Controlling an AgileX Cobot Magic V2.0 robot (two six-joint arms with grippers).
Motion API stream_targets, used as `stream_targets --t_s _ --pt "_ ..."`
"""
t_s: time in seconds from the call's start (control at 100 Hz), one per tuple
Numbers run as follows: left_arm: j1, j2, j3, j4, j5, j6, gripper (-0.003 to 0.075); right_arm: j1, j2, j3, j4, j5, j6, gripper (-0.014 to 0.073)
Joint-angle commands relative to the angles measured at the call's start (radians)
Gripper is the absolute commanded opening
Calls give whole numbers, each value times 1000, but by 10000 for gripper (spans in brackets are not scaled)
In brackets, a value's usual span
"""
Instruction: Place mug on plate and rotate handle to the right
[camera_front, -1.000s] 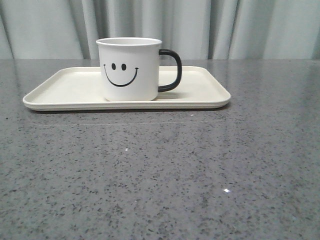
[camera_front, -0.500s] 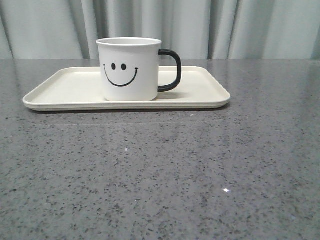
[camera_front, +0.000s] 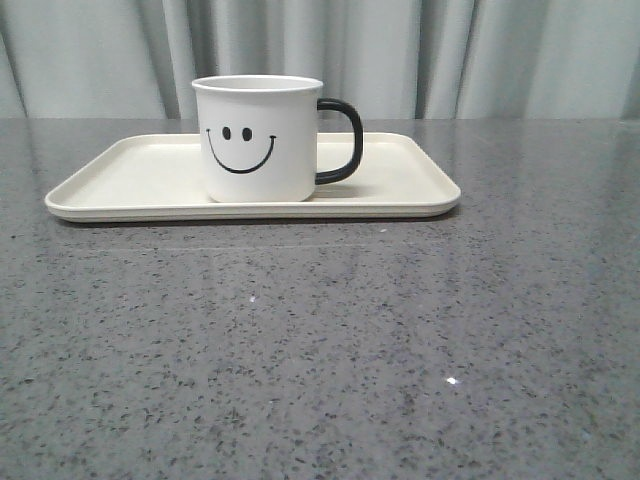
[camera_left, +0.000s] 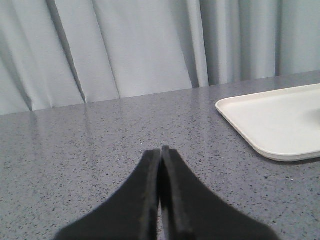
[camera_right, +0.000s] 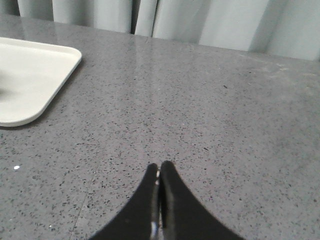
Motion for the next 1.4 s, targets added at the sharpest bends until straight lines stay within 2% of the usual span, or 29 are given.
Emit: stream_targets --t_s 0.0,0.44,0.8,1.39 --pt "-8 -29 10 -2 -72 -13 -20 2 -47 33 -107 -140 131 -66" --pt "-8 -29 10 -2 -72 -13 -20 2 -165 290 -117 -395 155 -66" --pt "-8 -29 10 -2 -72 -13 -20 3 -296 289 -118 -368 155 -66" --pt "-8 -29 10 -2 -72 -13 -20 3 -295 289 -118 -359 155 -66"
